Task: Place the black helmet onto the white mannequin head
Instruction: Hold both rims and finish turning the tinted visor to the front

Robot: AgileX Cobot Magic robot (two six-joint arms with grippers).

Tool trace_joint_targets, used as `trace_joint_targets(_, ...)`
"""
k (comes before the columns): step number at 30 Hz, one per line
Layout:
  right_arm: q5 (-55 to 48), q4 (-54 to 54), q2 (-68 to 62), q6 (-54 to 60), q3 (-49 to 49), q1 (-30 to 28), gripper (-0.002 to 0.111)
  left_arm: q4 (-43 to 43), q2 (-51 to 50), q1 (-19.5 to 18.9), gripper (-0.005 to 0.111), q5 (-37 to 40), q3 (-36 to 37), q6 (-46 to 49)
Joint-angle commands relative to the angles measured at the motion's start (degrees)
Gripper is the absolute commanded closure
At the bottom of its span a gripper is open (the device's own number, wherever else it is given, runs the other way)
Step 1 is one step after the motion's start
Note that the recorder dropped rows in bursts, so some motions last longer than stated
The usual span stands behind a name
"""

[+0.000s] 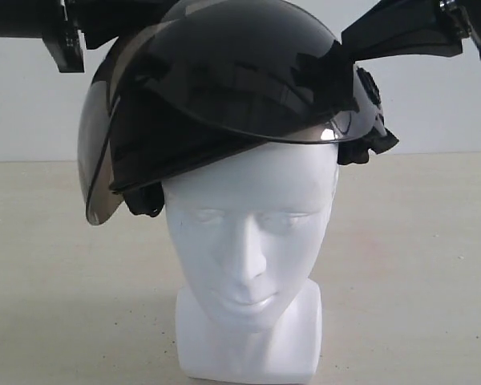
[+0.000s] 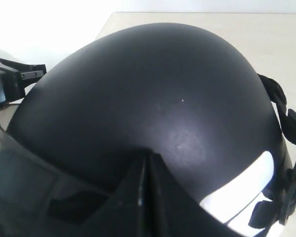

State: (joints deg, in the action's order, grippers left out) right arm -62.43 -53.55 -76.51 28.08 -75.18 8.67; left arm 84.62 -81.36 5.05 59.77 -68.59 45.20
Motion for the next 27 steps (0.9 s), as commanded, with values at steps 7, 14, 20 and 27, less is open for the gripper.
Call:
trace_joint_targets(7, -7.0, 3.4, -1.3, 0.9, 2.0, 1.2, 0.109, -14.1, 0.6, 1.5, 0.102, 8.9, 1.4, -1.8)
trace_joint_targets(14, -7.1, 4.1, -1.3, 0.5, 2.0, 1.2, 0.109, -14.0, 1.0, 1.7, 0.102, 8.9, 5.1, -1.1)
trace_joint_targets(20, -7.1, 5.5, -1.3, -0.5, 2.0, 1.2, 0.109, -14.0, 1.0, 5.1, 0.102, 6.5, 6.0, -0.4)
trace_joint_targets(27, -7.3, 5.5, -1.3, -0.8, 2.0, 1.2, 0.109, -14.7, 1.0, 8.3, 0.102, 3.5, 6.0, -0.4)
